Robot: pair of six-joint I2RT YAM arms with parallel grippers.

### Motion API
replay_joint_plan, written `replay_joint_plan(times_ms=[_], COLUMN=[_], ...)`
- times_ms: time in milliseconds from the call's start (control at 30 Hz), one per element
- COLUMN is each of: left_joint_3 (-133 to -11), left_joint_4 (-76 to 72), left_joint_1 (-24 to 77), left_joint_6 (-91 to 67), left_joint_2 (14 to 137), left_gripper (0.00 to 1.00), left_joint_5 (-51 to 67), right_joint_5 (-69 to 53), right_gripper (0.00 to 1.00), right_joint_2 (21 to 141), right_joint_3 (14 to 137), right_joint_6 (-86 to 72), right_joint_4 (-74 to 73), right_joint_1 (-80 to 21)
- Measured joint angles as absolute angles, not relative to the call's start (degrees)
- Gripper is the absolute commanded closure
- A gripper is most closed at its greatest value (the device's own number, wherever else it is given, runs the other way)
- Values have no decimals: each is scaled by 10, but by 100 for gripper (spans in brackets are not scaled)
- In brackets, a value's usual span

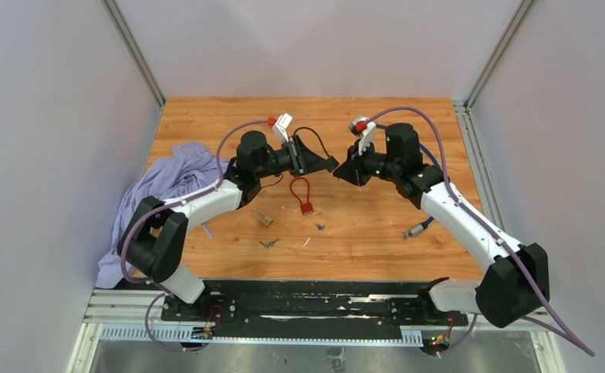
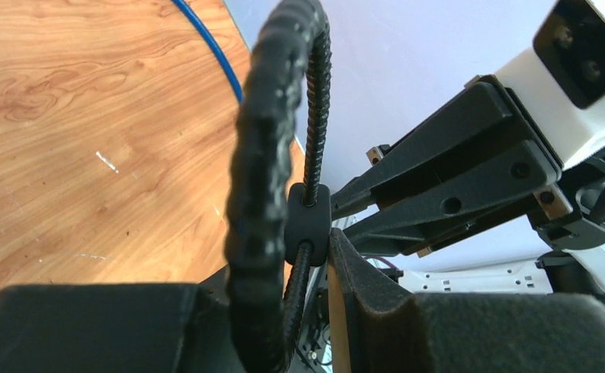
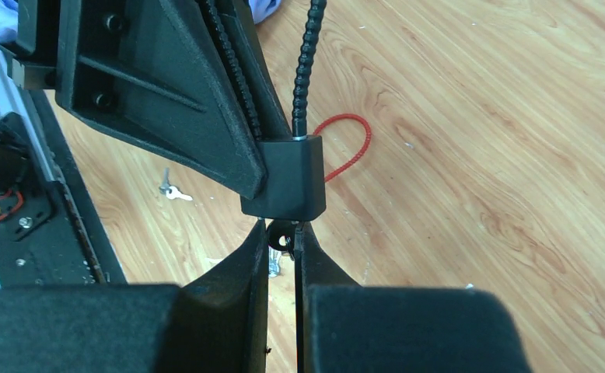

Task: Lock with the key
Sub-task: Lock the lock.

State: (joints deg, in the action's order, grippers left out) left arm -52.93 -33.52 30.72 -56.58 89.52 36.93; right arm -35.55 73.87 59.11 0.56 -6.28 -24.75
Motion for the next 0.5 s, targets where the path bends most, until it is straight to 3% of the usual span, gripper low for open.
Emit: replay_joint_plan(times_ms=[367, 500], left_joint_3=[-529, -529], left_joint_4=[-333, -338], left_joint_1=[304, 301], left_joint_6=[-559, -554], left_joint_2=[897, 897], left_gripper=[100, 100], left_joint_5=[368, 370], right_joint_5=[-338, -388], right_gripper=[56, 51], right_joint_2=[717, 711], right_joint_3=[593, 596], right_joint_6=[44, 42], right_joint_4=[-94, -102], right_joint_1=[-249, -223])
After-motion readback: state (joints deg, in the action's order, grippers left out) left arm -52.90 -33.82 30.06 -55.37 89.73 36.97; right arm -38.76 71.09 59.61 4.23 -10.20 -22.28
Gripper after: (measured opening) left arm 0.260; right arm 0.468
